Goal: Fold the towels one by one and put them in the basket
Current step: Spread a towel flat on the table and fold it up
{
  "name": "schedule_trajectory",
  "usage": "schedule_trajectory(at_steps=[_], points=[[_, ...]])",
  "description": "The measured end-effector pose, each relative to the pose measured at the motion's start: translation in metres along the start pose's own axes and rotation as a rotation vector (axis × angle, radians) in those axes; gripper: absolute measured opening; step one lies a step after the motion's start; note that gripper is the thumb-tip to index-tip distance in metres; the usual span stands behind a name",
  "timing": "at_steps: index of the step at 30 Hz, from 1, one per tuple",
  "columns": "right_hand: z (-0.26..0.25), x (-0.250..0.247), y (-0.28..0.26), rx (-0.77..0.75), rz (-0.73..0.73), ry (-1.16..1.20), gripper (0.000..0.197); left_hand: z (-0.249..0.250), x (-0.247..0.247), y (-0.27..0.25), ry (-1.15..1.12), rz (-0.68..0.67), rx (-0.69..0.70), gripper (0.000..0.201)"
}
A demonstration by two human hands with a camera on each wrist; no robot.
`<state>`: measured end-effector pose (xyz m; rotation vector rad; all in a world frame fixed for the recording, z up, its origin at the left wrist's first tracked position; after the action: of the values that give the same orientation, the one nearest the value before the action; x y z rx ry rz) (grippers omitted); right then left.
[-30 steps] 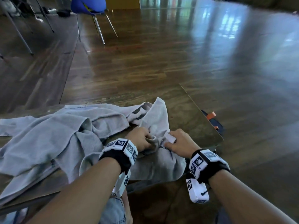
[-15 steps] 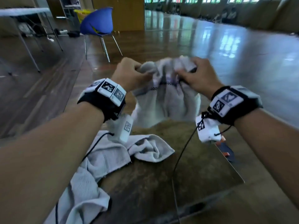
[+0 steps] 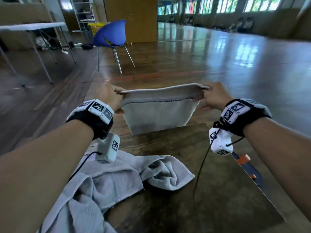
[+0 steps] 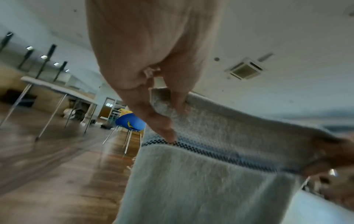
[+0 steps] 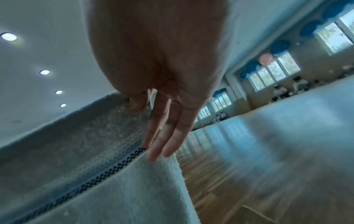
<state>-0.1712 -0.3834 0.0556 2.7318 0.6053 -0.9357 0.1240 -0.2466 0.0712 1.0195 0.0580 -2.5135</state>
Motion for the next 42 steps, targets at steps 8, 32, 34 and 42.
schedule_trajectory(at_steps=[8, 32, 34, 42], points=[[0.015, -0.005, -0.007, -0.012, -0.057, 0.15, 0.022, 0.004, -0.004, -0.017, 0.087, 0.162, 0.211, 0.019], [-0.031, -0.046, -0.334, 0.007, -0.115, 0.215, 0.03, 0.03, -0.076, -0.278, 0.125, -0.503, 0.098, 0.023], [-0.034, -0.05, -0.358, 0.069, -0.207, 0.166, 0.029, 0.034, -0.083, -0.302, 0.101, -0.643, 0.042, 0.02], [-0.019, -0.031, -0.391, 0.193, -0.407, 0.014, 0.023, 0.013, -0.061, -0.329, 0.037, -0.831, -0.004, 0.022]])
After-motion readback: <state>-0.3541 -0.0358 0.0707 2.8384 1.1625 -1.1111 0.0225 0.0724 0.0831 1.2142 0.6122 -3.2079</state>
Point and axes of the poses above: each hand's wrist, its own y-axis towards the middle knuckle, its own x-axis out of the palm, z = x × y, the point moved 2 cm from there along y, towards the middle knuckle, and after that the axes turned 13 degrees about -z, right-handed, at the moved point
